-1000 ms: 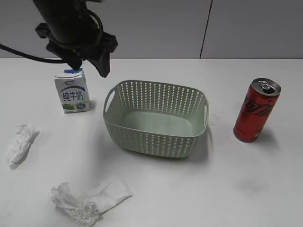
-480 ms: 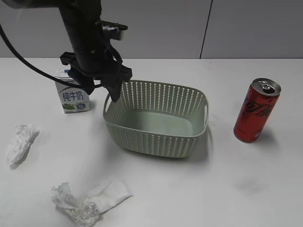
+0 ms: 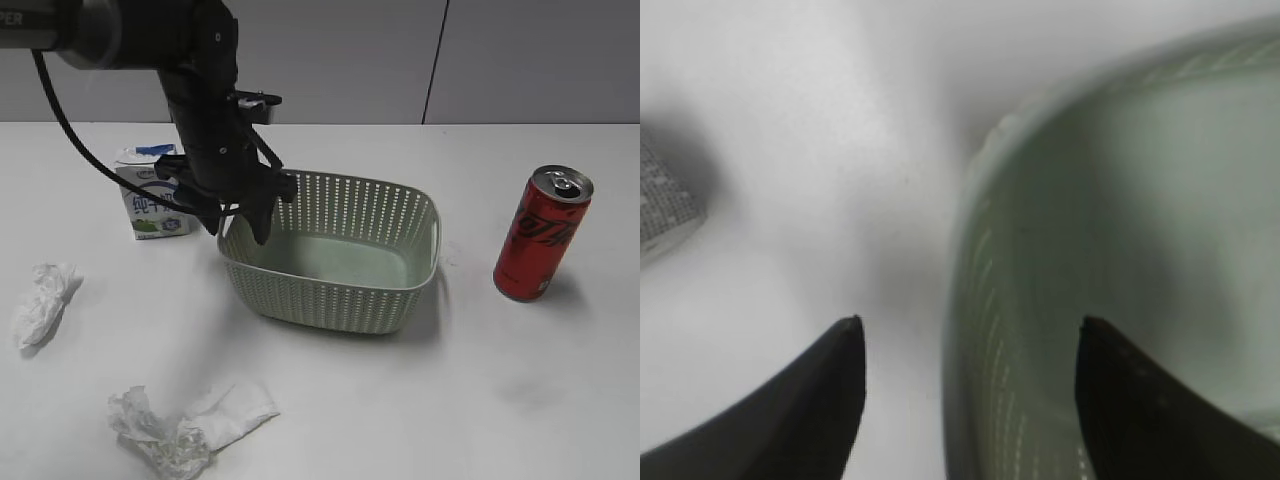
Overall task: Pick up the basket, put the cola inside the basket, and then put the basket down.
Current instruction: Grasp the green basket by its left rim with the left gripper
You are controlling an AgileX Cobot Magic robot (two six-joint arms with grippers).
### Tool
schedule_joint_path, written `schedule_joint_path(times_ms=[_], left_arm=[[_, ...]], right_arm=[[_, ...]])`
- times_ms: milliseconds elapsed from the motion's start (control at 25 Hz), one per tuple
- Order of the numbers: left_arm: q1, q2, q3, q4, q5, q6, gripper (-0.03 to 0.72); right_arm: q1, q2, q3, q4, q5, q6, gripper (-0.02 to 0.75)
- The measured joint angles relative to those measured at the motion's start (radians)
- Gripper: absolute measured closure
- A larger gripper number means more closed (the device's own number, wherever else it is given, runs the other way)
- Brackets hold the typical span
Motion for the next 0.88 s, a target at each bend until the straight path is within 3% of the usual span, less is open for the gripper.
schedule_joint_path(times_ms=[240, 600, 880], left_arm=[[0.000, 0.024, 0.000, -0.002, -0.002, -0.015, 0.302], [0.000, 0.024, -0.004, -0.012, 0.018, -0.032, 0.673], [-0.002, 0.014, -0.004, -0.015, 0.060, -0.082, 0.692]], right_arm=[[0.000, 0.000, 0.000, 0.000, 0.000, 0.000, 0.155], [0.000, 0.000, 0.000, 0.000, 0.001, 0.000, 0.155], [0.000, 0.000, 0.000, 0.000, 0.001, 0.000, 0.155]])
